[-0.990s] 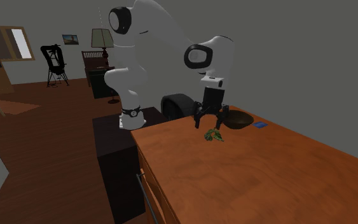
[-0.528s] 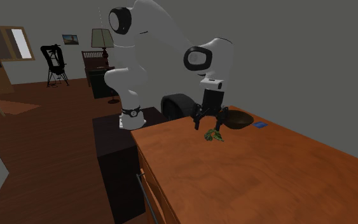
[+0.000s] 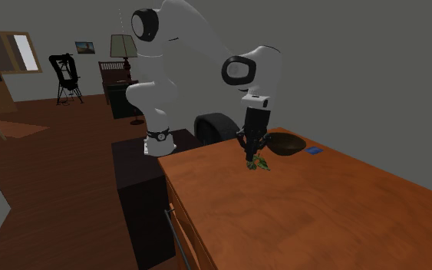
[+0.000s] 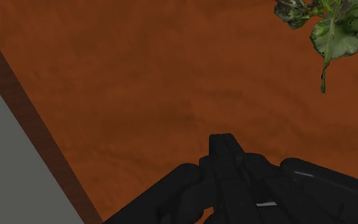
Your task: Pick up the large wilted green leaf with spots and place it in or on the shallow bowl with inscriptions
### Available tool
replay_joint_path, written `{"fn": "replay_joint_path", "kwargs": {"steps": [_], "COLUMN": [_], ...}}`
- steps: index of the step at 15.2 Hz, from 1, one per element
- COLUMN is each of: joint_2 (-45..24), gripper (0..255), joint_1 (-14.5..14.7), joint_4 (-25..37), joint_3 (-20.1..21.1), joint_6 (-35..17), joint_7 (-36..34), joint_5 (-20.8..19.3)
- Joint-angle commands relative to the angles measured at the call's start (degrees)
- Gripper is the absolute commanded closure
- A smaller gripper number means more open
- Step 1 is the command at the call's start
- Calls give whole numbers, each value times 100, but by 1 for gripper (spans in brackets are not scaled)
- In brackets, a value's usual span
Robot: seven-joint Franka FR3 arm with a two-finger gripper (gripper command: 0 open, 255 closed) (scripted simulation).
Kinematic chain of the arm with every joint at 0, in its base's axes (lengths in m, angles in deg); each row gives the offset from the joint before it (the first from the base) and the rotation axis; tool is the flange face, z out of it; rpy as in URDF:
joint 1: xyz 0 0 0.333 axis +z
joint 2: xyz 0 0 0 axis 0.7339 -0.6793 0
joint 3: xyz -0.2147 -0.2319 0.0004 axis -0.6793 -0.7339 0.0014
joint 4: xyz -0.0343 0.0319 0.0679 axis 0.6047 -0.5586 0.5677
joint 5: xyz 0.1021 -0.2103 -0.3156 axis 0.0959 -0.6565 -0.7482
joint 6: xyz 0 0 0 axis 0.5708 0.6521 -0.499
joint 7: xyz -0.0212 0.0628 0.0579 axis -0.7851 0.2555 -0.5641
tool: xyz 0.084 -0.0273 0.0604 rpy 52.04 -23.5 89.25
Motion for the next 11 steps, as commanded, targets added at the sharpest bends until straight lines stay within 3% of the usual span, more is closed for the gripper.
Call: {"fn": "replay_joint_path", "kwargs": {"steps": [1,3,4,11], "joint_2": [0,0,0,57], "gripper": [255,255,0,0], "joint_1": [0,0,0,929], "joint_4": [0,0,0,-698], "joint_3": [0,0,0,146], "joint_6": [0,0,0,-477], "joint_7": [0,0,0,-2016], "joint_5": [0,0,0,-1541]}}
